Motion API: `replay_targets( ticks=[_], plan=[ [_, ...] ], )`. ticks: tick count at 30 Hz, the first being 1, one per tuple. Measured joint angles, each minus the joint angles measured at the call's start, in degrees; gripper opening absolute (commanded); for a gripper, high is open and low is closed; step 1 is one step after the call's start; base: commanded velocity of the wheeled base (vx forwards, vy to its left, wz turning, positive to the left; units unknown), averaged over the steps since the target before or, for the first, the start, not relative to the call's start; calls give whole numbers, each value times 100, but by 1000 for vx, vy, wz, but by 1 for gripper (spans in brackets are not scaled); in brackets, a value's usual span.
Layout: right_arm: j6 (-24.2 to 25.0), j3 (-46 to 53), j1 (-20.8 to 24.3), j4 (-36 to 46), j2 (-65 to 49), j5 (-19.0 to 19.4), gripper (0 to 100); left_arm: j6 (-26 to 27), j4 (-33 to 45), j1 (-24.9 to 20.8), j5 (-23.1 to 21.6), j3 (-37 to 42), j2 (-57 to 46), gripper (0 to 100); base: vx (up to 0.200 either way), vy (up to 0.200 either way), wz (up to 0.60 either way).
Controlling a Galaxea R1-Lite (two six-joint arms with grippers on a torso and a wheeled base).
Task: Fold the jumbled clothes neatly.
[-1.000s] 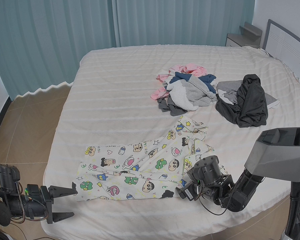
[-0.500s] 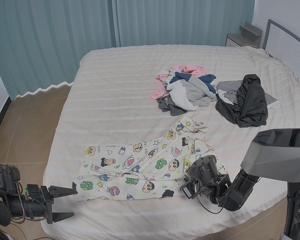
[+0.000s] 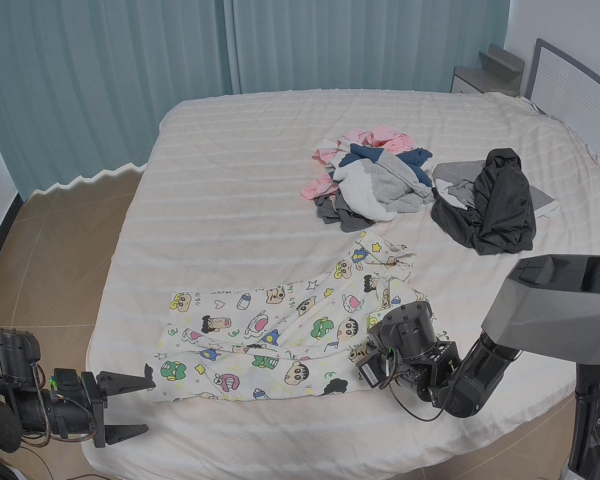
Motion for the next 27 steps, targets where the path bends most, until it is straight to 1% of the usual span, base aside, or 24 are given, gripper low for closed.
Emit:
replay_targets(
  ticks=[16,24,25,27],
  plan=[
    [32,-616,-44,262,12,40,0,2,2,2,-4,0,0,100,0,0,0],
    [255,-692,-83,297,95,11,0,5,2,0,-2,0,0,100,0,0,0],
    [333,-690,-72,300,130,10,100,5,0,0,-2,0,0,100,0,0,0],
    [427,-701,-68,297,150,11,100,6,0,0,-2,0,0,100,0,0,0]
  ],
)
